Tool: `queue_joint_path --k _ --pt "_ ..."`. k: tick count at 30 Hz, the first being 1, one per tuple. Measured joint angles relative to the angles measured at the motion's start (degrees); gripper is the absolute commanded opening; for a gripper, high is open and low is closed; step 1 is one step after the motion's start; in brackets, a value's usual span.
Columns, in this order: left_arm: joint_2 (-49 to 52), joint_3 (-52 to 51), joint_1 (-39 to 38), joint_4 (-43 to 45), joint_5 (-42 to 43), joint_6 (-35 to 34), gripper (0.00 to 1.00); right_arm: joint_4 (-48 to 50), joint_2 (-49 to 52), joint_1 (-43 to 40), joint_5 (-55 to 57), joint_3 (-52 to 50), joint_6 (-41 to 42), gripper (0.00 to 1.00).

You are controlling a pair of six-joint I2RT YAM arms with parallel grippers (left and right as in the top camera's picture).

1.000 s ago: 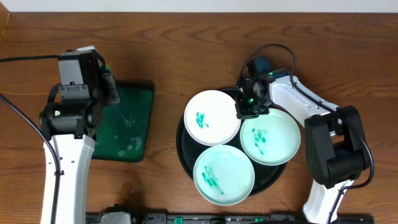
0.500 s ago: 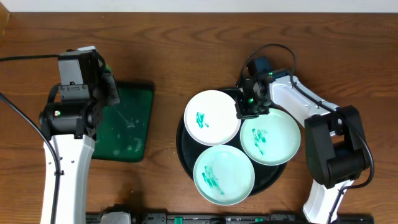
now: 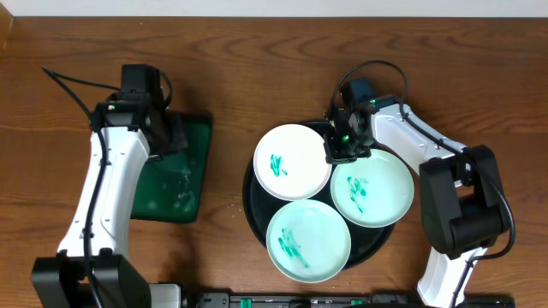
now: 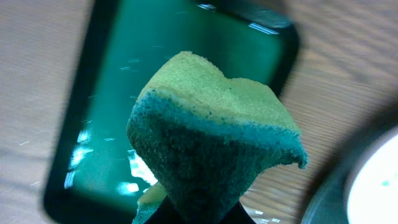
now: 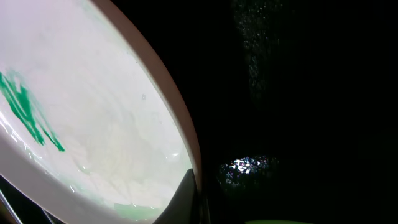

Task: Clean dirty plates on tray and stack at the side
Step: 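Lift the sponge out of the basin with the left gripper, then move the sponge over the held white plate with the left gripper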

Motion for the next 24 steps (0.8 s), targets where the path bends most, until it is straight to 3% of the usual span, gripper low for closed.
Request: queue_joint_path --k 12,24 --pt "2.6 0.0 -8.3 1.7 25.2 -0.3 0.07 0.2 0.0 0.0 0.0 0.0 0.0 0.01" --pt "17.8 0.0 -22.4 14.0 37.4 -4.7 0.07 0.2 0.0 0.0 0.0 0.0 0.0 0.01"
